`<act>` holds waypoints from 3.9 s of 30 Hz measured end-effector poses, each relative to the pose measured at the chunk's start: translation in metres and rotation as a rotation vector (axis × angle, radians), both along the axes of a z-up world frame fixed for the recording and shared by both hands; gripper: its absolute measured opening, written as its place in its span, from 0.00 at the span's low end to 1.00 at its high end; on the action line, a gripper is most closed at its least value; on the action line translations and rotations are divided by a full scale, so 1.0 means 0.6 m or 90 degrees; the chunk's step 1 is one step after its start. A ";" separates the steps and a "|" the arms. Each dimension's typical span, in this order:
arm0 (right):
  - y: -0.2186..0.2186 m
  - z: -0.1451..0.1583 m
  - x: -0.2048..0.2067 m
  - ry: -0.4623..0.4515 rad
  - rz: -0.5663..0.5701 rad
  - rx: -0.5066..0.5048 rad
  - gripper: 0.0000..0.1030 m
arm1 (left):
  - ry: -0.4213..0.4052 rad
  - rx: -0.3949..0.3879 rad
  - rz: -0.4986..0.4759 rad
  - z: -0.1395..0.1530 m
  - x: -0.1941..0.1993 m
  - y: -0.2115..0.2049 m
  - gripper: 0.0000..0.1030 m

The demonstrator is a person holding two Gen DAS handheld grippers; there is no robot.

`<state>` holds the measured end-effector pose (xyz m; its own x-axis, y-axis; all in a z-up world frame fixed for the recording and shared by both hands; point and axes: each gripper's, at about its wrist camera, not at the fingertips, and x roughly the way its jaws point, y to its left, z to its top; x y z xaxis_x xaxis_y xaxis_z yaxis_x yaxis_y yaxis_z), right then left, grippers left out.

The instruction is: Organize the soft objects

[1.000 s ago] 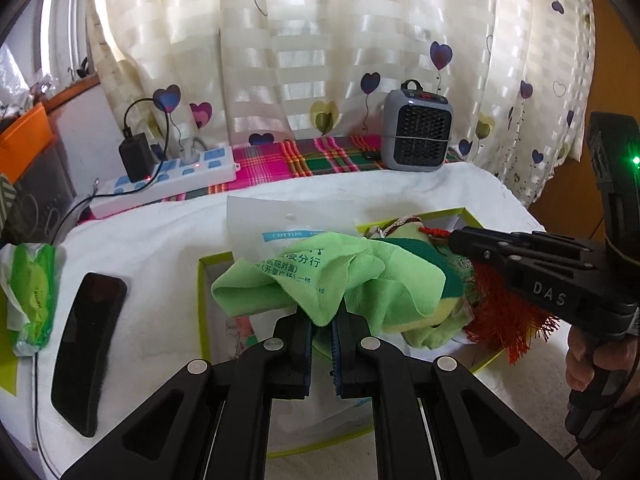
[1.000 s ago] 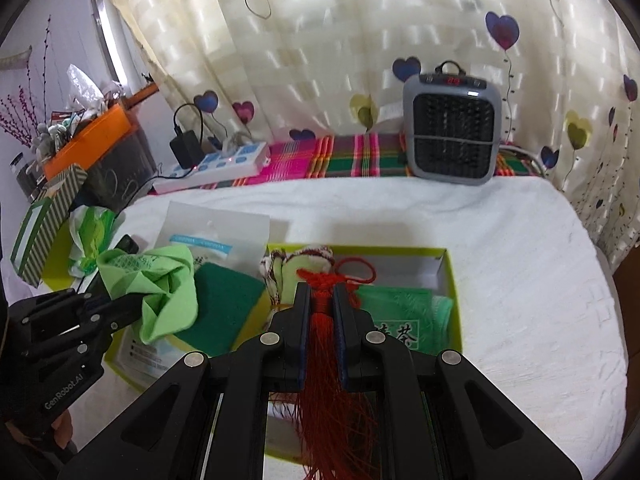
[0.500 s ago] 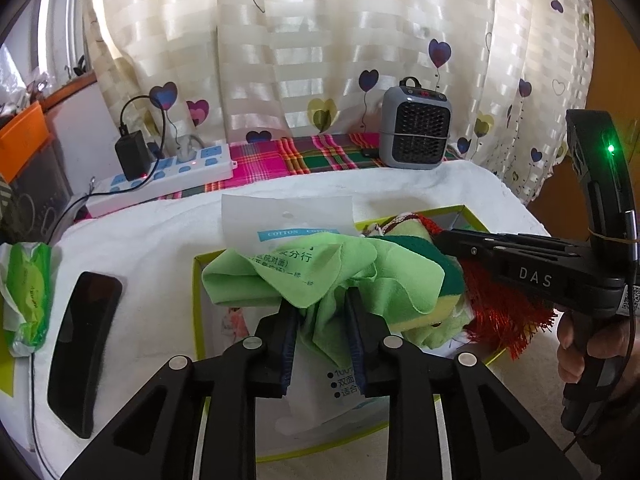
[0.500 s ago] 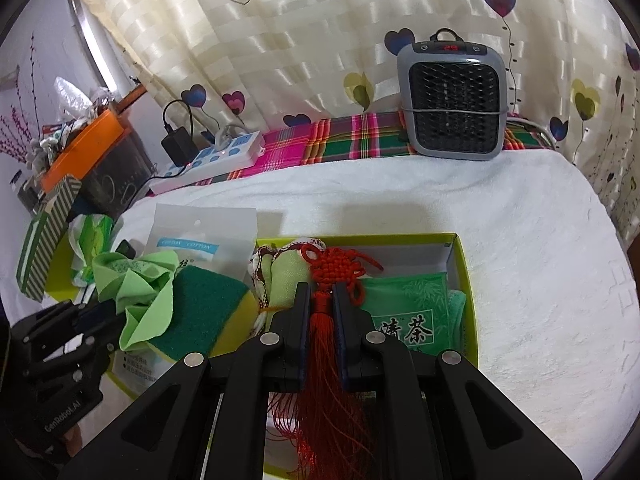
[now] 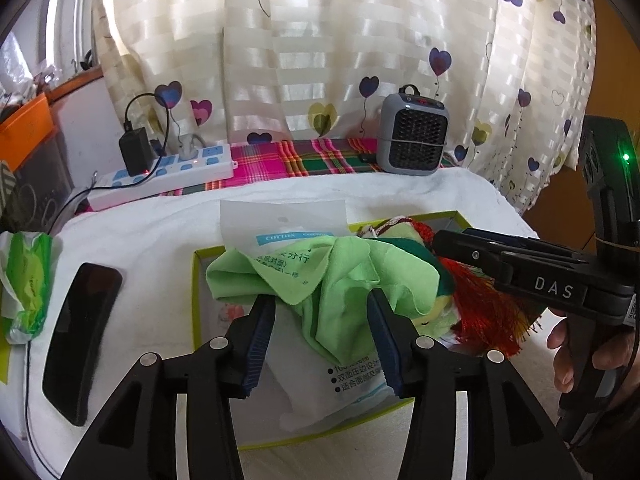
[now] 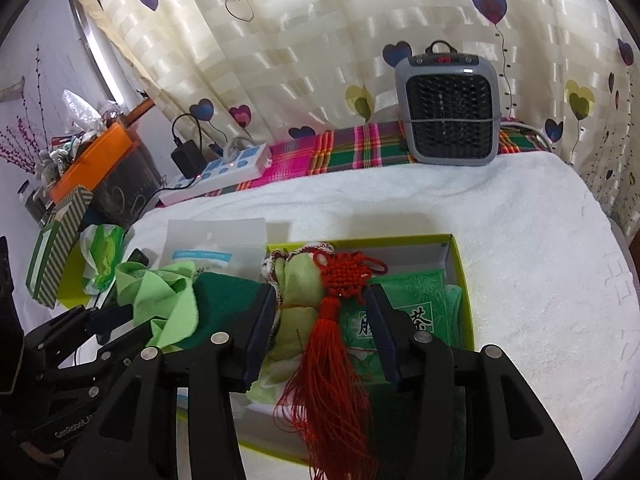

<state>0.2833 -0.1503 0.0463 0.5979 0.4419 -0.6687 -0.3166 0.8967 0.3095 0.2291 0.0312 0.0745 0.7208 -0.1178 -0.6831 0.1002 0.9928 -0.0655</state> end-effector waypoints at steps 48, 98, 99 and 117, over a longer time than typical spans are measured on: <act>0.004 -0.040 -0.224 -0.030 -0.008 -0.146 0.58 | 0.078 0.025 0.118 -0.081 -0.184 -0.016 0.51; -0.002 -0.093 -0.237 0.015 -0.039 -0.203 0.63 | 0.080 0.055 0.134 -0.115 -0.194 -0.031 0.53; -0.002 -0.093 -0.237 0.015 -0.039 -0.203 0.63 | 0.080 0.055 0.134 -0.116 -0.194 -0.031 0.53; -0.003 -0.093 -0.237 0.015 -0.039 -0.202 0.64 | 0.079 0.055 0.134 -0.115 -0.194 -0.031 0.53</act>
<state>0.1412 -0.1520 -0.0096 0.5995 0.1722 -0.7816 -0.2544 0.9669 0.0179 0.1127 0.0126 0.0052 0.6326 0.0893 -0.7693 -0.1130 0.9933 0.0223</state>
